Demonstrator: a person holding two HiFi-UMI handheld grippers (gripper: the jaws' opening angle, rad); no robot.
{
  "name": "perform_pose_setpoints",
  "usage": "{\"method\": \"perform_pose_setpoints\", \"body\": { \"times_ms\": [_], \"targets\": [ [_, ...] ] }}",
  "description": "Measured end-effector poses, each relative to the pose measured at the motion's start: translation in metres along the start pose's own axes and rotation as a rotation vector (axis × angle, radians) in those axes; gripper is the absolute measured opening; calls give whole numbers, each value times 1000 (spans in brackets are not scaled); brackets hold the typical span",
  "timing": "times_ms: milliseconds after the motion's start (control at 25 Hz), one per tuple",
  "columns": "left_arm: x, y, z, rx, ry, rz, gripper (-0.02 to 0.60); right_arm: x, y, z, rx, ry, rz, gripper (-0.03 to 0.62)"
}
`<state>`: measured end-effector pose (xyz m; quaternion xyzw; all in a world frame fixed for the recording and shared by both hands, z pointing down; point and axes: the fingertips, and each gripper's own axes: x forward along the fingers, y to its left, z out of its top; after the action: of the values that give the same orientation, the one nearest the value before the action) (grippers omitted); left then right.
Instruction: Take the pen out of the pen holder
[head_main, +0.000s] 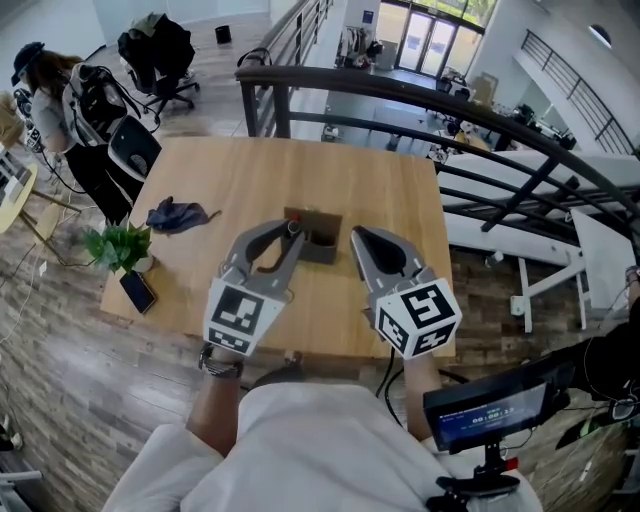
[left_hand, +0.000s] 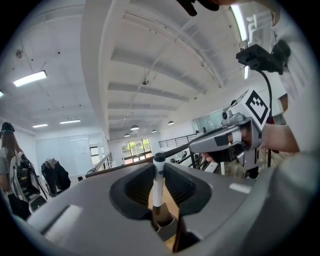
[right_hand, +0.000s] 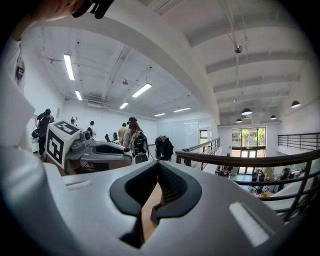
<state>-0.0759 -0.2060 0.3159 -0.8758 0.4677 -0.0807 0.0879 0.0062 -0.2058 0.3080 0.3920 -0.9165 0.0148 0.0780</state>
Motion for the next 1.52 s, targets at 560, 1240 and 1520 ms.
{"method": "perform_pose_setpoints", "body": {
  "times_ms": [560, 1240, 1520],
  "targets": [
    [-5, -1, 22, 36, -46, 8, 68, -7, 1, 24, -34, -70, -23, 2],
    [-6, -1, 26, 37, -46, 14, 67, -6, 3, 22, -43, -39, -12, 0],
    [-7, 0, 26, 35, -43, 13, 67, -5, 4, 22, -37, -36, -9, 0]
  ]
}}
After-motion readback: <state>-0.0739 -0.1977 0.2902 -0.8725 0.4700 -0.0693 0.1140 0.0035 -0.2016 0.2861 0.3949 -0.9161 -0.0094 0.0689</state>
